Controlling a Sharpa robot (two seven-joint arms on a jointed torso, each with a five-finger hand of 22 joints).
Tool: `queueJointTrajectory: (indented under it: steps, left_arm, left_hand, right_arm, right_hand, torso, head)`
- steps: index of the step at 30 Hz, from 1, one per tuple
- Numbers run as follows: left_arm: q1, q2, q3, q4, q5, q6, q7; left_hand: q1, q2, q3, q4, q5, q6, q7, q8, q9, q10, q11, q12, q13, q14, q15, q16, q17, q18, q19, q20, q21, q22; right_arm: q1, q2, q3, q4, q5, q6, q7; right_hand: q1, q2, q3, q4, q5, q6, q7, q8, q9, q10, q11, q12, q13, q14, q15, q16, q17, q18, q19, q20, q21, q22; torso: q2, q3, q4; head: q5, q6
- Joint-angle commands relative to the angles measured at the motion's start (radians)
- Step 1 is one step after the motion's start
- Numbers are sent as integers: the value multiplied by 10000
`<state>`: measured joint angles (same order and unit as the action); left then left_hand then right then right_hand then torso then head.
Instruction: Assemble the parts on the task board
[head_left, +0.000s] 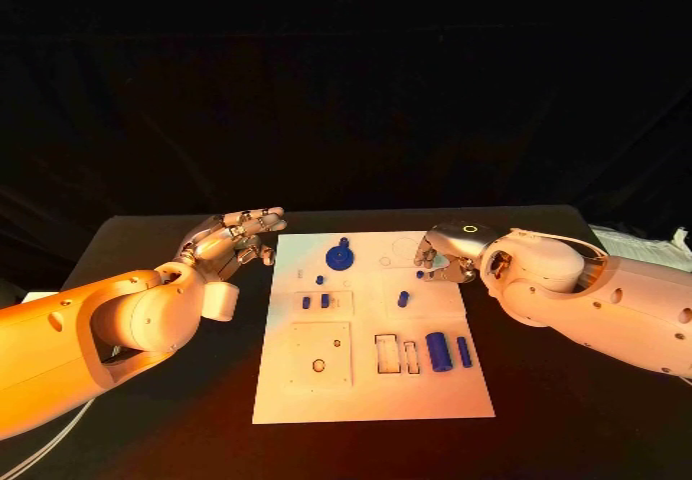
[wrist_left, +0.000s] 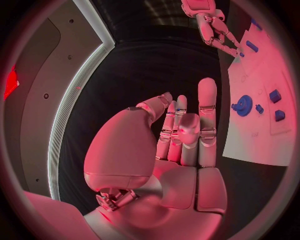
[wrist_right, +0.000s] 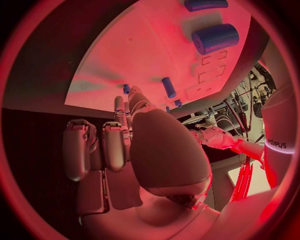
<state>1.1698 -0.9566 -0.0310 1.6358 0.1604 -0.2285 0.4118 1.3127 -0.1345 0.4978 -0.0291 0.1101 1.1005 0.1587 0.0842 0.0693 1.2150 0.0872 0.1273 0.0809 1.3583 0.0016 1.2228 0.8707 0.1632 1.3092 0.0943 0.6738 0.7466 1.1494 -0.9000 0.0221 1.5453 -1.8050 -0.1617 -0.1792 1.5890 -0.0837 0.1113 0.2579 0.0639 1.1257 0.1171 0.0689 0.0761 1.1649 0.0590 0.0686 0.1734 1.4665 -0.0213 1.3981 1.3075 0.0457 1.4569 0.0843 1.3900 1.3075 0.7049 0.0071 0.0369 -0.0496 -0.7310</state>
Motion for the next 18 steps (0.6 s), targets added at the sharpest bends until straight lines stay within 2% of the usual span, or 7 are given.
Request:
queueJointTrajectory:
  steps: [1, 5, 10, 18]
  left_arm:
    - [-1, -6, 4, 73, 158, 206, 219]
    - [-1, -34, 3, 136, 158, 196, 203]
    - [-1, -47, 1, 183, 159, 192, 187]
    - [-1, -56, 0, 207, 159, 187, 169]
  left_hand:
    - [-80, 3, -47, -10, -48, 40, -8, 42, 9, 2, -43, 26, 11, -77, -29, -57, -11, 158, -65, 30, -56, -11]
    - [-66, 16, -58, -21, -41, 35, -12, 42, 8, -11, -45, 36, 12, -92, -32, -73, -46, 163, -75, 28, -90, -39]
    - [-44, 37, -68, -36, -35, 28, -13, 43, 6, -27, -47, 50, 12, -108, -34, -88, -80, 168, -86, 26, -130, -72]
    - [-24, 50, -77, -52, -30, 21, -12, 43, 4, -43, -47, 62, 13, -120, -35, -98, -105, 171, -93, 24, -157, -94]
  right_arm:
    - [-15, 79, -16, -61, -487, 385, -179]
    - [-30, 201, -35, -179, -520, 502, -150]
    - [-49, 308, -46, -320, -477, 652, -126]
    - [-135, 460, -60, -465, -396, 856, -64]
  right_hand:
    - [56, -38, 161, 2, -42, 50, -44, -34, -10, -61, 4, -35, -100, 590, 7, -56, 267, 140, -52, -23, -58, 195]
    - [124, 55, 571, -1, -102, 80, -71, -41, -9, -56, -21, -45, -323, 596, -50, -67, 257, 142, -45, -72, -72, 189]
    - [127, 98, 949, 2, -120, 102, -97, -40, -7, -60, -39, -48, -519, 602, -107, -66, 262, 145, -44, -131, -93, 172]
    - [54, 47, 1316, -31, -127, 156, -115, -28, 6, 2, -56, -33, -713, 606, -135, -76, 254, 144, -37, -170, -107, 166]
  torso:
    - [-4, 4, -13]
    - [3, 15, -26]
    - [-4, 10, -4]
    - [-2, 19, -23]
  head:
    - [29, -23]
    - [57, -42]
    - [61, -74]
    - [106, -121]
